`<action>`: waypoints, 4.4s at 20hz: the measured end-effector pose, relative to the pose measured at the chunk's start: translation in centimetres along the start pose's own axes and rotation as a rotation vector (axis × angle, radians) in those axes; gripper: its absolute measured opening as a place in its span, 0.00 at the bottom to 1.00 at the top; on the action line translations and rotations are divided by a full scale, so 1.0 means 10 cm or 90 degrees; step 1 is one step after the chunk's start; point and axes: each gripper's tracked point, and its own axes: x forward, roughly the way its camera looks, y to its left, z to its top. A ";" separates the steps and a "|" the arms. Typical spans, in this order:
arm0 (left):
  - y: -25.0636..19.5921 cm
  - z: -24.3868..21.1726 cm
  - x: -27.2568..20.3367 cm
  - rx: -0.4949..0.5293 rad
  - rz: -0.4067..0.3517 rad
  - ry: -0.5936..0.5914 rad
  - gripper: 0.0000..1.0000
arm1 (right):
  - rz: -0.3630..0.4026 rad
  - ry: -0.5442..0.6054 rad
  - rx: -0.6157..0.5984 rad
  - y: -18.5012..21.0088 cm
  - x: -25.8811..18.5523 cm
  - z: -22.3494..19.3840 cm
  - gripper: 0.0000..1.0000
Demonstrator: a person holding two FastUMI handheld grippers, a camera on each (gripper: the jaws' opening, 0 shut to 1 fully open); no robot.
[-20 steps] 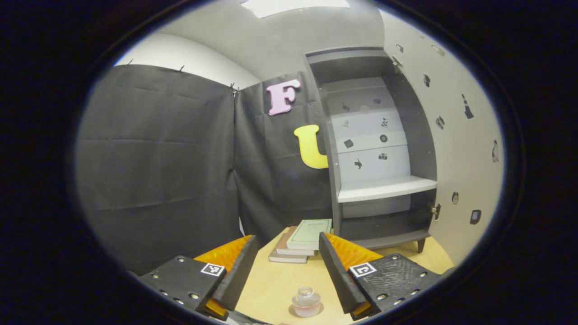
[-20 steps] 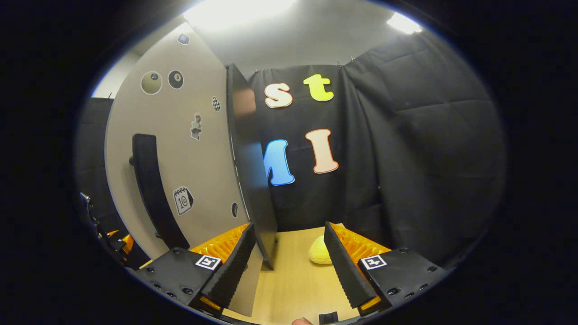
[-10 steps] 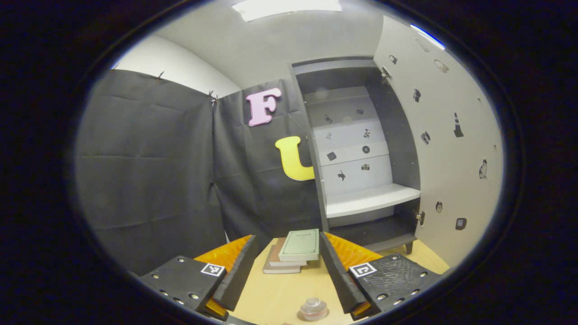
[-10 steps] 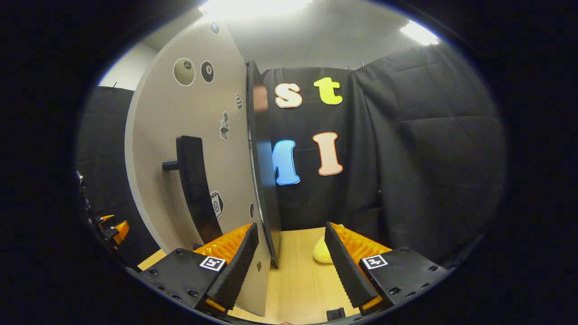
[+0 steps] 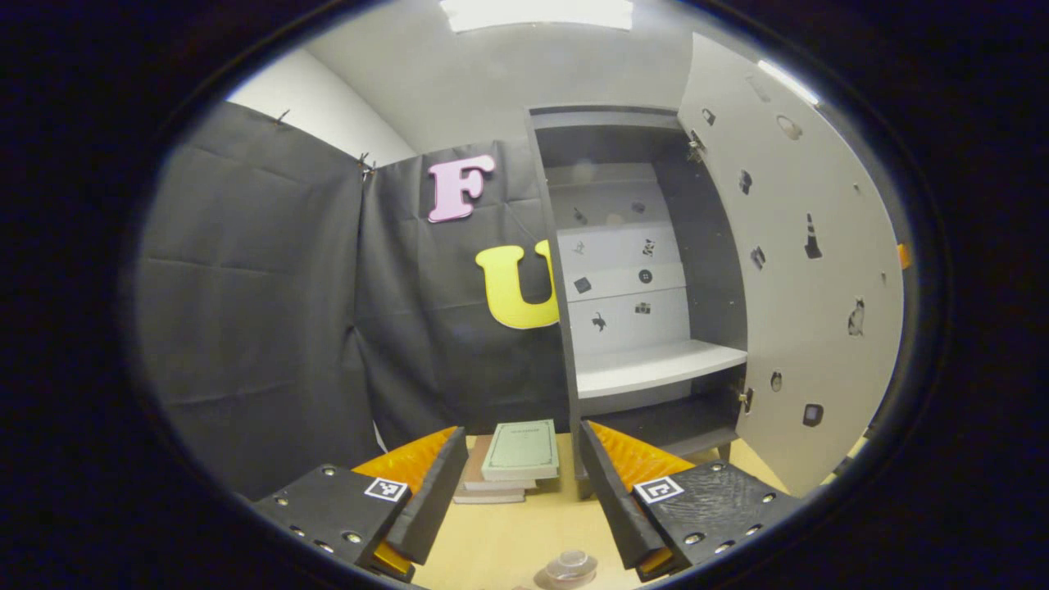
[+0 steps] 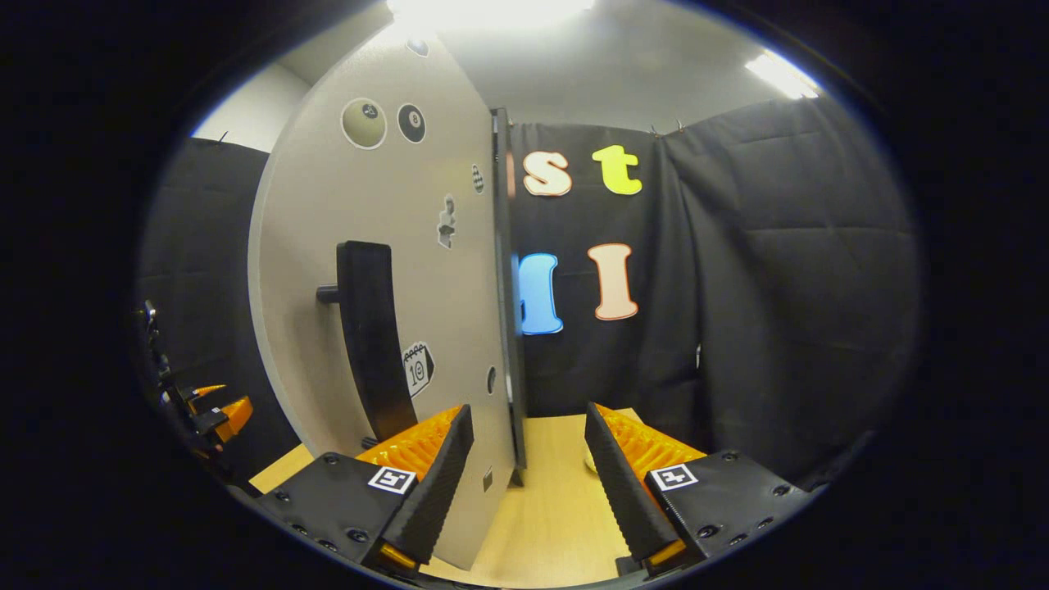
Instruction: Open the cabinet door with the right hand, grasp the bottle in the cabinet with the left hand and place it on the coaster, then close the cabinet door with the right hand.
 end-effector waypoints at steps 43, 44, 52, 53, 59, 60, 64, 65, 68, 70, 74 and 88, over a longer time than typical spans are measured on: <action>0.84 -0.25 -0.24 -0.015 0.086 0.051 0.82 | 0.142 -0.009 0.037 1.92 1.78 -0.15 0.95; 0.71 -0.21 -0.22 -0.015 0.081 0.049 0.82 | 0.141 -0.011 0.032 1.83 1.67 -0.15 0.95; -0.44 0.34 -0.08 -0.005 0.025 0.010 0.82 | 0.102 -0.049 -0.016 0.68 0.98 -0.09 0.98; -0.59 0.40 -0.08 -0.006 0.019 0.006 0.82 | 0.093 -0.057 -0.024 0.52 0.90 -0.07 0.98; -1.27 0.51 0.00 -0.016 0.000 -0.005 0.82 | 0.041 -0.103 -0.068 -0.37 0.49 0.04 0.98; -1.36 0.51 -0.01 -0.018 0.001 -0.006 0.84 | 0.034 -0.108 -0.071 -0.49 0.45 0.03 0.98; -1.44 0.50 -0.03 -0.023 0.011 0.000 0.82 | 0.014 -0.114 -0.075 -0.80 0.31 -0.06 0.98; -1.45 0.48 -0.04 -0.023 0.010 0.005 0.84 | 0.011 -0.110 -0.073 -0.83 0.29 -0.11 0.98; -1.43 0.47 -0.05 -0.014 0.004 0.005 0.84 | -0.003 -0.091 -0.062 -0.88 0.26 -0.25 0.98; -1.36 0.47 -0.05 -0.009 0.004 0.004 0.84 | -0.007 -0.083 -0.054 -0.84 0.24 -0.29 0.98; -1.26 0.45 -0.02 -0.017 -0.004 0.003 0.84 | -0.016 -0.086 -0.057 -0.75 0.22 -0.28 0.98; -1.15 0.53 -0.07 0.001 -0.022 -0.022 0.84 | -0.013 -0.080 -0.052 -0.49 0.20 -0.24 0.98</action>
